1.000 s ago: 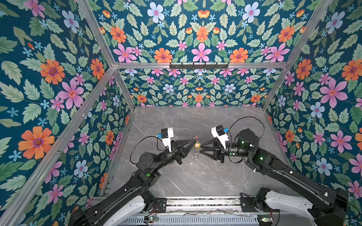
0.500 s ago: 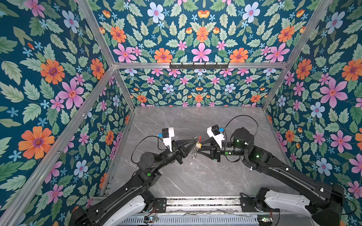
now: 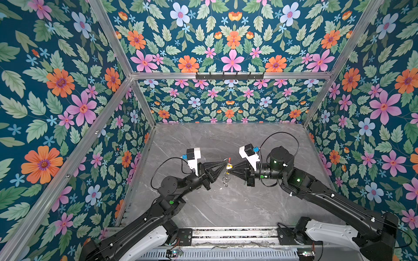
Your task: Remove the keys from the keyring
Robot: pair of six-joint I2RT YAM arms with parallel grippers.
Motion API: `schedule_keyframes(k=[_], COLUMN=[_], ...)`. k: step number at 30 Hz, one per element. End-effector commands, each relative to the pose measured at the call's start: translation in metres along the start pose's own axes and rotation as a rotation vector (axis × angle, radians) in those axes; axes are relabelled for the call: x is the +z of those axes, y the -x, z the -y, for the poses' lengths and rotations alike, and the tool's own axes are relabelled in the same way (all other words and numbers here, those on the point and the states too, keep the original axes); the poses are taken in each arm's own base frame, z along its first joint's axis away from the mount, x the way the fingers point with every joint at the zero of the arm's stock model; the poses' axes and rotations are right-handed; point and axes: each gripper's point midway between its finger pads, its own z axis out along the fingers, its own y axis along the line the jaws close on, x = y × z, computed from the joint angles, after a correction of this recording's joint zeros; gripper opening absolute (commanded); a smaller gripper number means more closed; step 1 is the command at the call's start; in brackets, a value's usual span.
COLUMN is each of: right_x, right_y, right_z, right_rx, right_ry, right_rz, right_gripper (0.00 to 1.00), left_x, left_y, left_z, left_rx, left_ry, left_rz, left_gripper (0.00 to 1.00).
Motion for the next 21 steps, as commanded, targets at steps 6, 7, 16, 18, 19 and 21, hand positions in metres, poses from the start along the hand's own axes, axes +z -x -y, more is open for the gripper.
schedule_keyframes(k=[6,7,16,18,19,21], right_x=[-0.007,-0.008,-0.014,-0.014,-0.015,-0.017], right_y=[-0.016,-0.017,-0.022,-0.022,-0.022,-0.022], right_z=[-0.004,-0.004,-0.005,-0.003,-0.001,0.001], right_rx=[0.009,0.006,0.002,0.001,-0.002,-0.005], right_ry=[-0.009,-0.013,-0.024,-0.045,-0.057,-0.077], right_rz=[-0.126,-0.136,-0.185,-0.191,-0.195,-0.207], right_gripper=[0.0,0.0,0.0,0.0,0.0,0.0], left_x=[0.002,0.002,-0.001,0.0,0.0,0.0], left_y=[-0.004,-0.004,-0.005,-0.006,-0.007,-0.008], left_z=[0.002,0.001,-0.006,-0.007,-0.007,-0.009], left_rx=[0.04,0.042,0.132,0.149,0.154,0.159], left_ry=[0.014,0.025,0.1,0.113,0.116,0.129], left_rz=[-0.063,-0.07,-0.099,-0.112,-0.116,-0.128], left_gripper=[0.0,0.0,0.0,0.0,0.0,0.0])
